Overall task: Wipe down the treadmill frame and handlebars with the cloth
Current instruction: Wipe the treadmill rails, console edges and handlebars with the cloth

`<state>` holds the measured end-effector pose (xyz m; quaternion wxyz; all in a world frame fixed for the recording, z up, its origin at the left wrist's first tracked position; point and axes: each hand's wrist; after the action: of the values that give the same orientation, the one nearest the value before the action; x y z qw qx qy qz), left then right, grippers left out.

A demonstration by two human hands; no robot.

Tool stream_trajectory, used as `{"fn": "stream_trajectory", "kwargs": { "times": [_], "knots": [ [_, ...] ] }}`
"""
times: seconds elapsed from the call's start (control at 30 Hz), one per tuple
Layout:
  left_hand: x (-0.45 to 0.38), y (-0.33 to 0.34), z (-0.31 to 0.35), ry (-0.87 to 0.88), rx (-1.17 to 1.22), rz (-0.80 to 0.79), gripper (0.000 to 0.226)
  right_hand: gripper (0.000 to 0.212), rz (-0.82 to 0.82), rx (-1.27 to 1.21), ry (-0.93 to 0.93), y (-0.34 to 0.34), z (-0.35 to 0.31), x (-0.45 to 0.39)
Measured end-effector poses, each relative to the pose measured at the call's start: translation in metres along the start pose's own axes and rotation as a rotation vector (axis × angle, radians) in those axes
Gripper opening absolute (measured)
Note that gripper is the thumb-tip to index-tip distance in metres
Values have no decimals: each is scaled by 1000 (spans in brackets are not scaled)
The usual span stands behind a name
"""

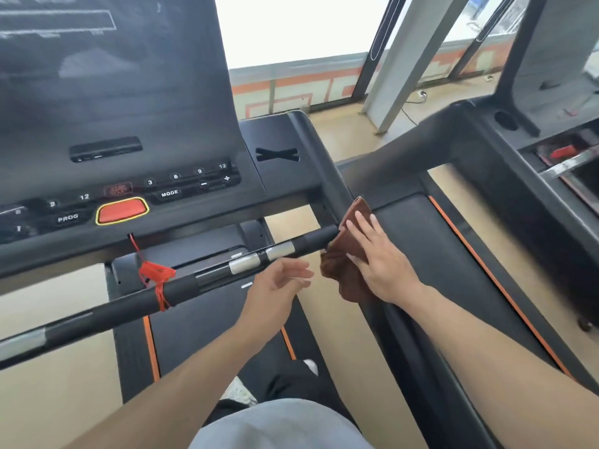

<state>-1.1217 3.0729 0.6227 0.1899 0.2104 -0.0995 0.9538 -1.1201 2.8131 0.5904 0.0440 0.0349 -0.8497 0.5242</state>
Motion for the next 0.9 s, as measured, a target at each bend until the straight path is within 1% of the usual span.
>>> {"fn": "stream_trajectory", "kwargs": {
  "times": [0.2,0.33,0.43,0.57,0.7,0.8,0.9],
  "knots": [
    [-20,-32,12,9,50,29,24,68,-75,-99,18,-7,-3,-72],
    [-42,-52,27,59,3,82,23,73,-147,-125,-6,-10,-1,-106],
    [-64,-59,40,93,-49,119,27,73,-172,-111,-50,-14,-4,-134],
    [-89,-59,59,120,-70,168,28,69,-167,-24,-144,-19,-12,-179],
    [-107,-56,73,118,-85,200,27,68,-165,122,-211,-19,-20,-221],
    [-117,-56,81,110,-97,245,28,69,-120,210,-182,-13,-38,-260],
    [-122,-60,86,99,-91,330,29,68,-43,221,-76,-5,-66,-299]
  ]
}}
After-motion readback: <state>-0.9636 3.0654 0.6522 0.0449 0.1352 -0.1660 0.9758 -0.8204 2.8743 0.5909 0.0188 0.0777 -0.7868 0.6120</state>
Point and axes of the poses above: each hand's wrist, its own x-axis away from the middle knuckle, its own y-axis out of the palm, z = x × y, and after that the axes turned 8 degrees about -x, right-handed
